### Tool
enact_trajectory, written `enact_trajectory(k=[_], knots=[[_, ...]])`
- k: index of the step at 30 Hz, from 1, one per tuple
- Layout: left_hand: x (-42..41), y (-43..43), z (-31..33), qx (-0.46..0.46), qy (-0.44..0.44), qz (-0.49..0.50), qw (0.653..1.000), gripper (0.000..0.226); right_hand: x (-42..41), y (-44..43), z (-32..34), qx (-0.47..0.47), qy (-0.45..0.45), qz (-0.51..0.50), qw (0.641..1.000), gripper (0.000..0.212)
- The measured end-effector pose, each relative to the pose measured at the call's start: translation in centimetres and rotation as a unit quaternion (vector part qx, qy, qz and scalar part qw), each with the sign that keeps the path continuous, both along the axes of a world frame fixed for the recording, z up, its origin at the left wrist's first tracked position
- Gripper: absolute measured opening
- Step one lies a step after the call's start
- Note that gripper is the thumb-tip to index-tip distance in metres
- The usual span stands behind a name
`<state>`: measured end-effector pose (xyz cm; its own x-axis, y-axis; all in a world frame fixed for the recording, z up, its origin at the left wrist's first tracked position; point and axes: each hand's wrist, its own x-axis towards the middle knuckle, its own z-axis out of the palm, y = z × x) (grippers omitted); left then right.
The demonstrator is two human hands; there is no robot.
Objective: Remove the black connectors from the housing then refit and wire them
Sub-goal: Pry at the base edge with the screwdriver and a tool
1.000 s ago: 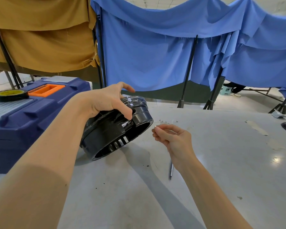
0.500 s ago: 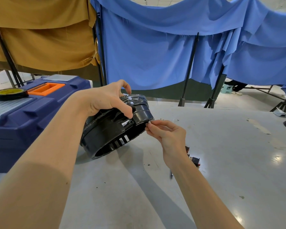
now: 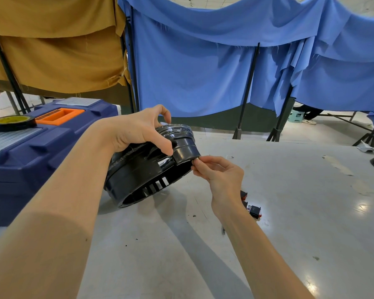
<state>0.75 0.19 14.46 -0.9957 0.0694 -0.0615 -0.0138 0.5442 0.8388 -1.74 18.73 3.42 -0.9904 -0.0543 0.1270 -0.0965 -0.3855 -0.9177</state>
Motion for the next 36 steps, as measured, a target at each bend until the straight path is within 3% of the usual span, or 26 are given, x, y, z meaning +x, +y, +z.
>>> enact_trajectory(k=[5, 13, 27, 31, 36], knots=[[0.0, 0.2, 0.1, -0.004, -0.001, -0.005, 1.000, 0.056, -0.3, -0.3, -0.3, 0.011, 0.010, -0.028, 0.999, 0.011], [-0.1, 0.5, -0.1, -0.016, -0.003, -0.012, 1.000, 0.056, -0.7, -0.5, -0.9, 0.124, 0.105, -0.112, 0.980, 0.020], [0.1, 0.8, -0.1, -0.009, -0.022, -0.023, 0.999, 0.067, -1.9, 0.6, -1.2, 0.204, 0.132, -0.125, 0.962, 0.018], [0.0, 0.7, -0.3, -0.011, -0.019, -0.028, 0.999, 0.060, -2.9, 1.2, -0.9, 0.285, 0.175, -0.134, 0.933, 0.021], [-0.2, 0.9, -0.4, -0.013, -0.019, -0.030, 0.999, 0.068, -3.1, 1.3, -1.1, 0.384, 0.273, -0.192, 0.861, 0.020]])
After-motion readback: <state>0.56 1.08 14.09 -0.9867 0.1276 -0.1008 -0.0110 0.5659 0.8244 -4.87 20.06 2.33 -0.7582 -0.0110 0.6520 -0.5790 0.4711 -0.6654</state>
